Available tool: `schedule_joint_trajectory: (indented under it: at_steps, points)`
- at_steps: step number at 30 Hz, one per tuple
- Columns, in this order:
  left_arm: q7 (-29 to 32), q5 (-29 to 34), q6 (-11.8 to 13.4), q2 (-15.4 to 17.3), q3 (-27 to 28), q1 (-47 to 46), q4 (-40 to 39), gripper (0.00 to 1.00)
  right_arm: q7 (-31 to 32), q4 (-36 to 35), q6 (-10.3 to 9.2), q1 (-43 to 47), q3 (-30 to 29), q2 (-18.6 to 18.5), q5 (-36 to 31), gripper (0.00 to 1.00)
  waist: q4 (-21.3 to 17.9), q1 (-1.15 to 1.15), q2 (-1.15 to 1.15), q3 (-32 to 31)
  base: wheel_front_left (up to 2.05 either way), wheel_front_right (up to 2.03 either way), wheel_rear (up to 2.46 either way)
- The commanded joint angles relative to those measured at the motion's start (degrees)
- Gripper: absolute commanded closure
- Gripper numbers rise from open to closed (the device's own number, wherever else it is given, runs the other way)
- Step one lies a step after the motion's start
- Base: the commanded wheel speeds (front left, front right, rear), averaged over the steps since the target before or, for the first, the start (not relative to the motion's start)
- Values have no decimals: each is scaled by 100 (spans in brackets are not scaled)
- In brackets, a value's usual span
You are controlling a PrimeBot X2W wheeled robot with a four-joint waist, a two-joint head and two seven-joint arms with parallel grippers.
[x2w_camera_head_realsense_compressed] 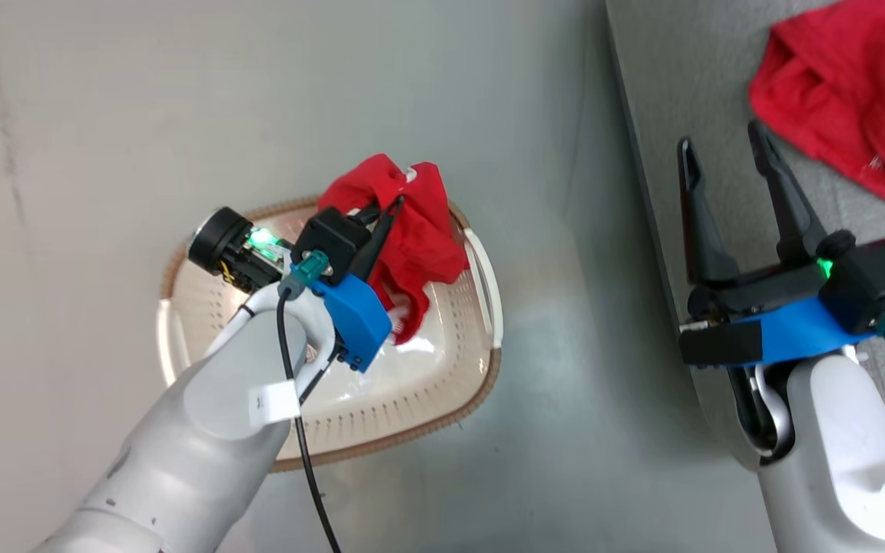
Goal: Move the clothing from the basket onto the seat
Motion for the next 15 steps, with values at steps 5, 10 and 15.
schedule_joint_trajectory:
  at_steps: [5,10,15]
  points:
    - [-28,245,18,-12,309,381,-476,100,-22,135,1,328,-43,-90,24,0,241,0,0,-942,0,0,0]
    - [-28,382,0,-89,510,582,-749,100,-22,238,1,550,-53,-109,44,0,295,0,0,-1412,0,0,0]
    - [-28,407,-35,-237,745,741,-1030,100,-22,331,1,812,-54,-133,51,0,374,0,0,-1897,0,0,0]
